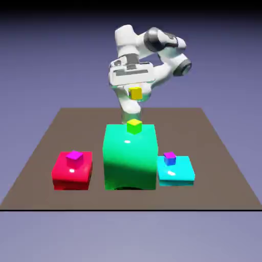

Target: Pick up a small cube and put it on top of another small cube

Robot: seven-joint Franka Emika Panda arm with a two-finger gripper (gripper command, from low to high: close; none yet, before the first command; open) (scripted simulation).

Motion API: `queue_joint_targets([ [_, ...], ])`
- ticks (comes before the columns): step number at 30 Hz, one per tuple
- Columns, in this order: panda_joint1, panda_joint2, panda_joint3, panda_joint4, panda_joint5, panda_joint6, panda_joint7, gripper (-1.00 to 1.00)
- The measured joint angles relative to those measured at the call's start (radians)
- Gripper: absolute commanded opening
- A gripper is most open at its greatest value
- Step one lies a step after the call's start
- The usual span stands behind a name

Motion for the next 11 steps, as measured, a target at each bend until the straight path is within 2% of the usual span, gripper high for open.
queue_joint_targets([
  [2, 0.002, -0.005, 0.02, -0.013, 0.017, -0.008, -0.003, -1.0],
  [8, 0.065, 0.016, 0.237, -0.125, 0.225, 0.124, -0.02, -1.0],
  [9, 0.066, 0.016, 0.241, -0.127, 0.228, 0.126, -0.02, 1.0],
  [11, 0.066, 0.016, 0.241, -0.127, 0.227, 0.127, -0.02, 1.0],
])
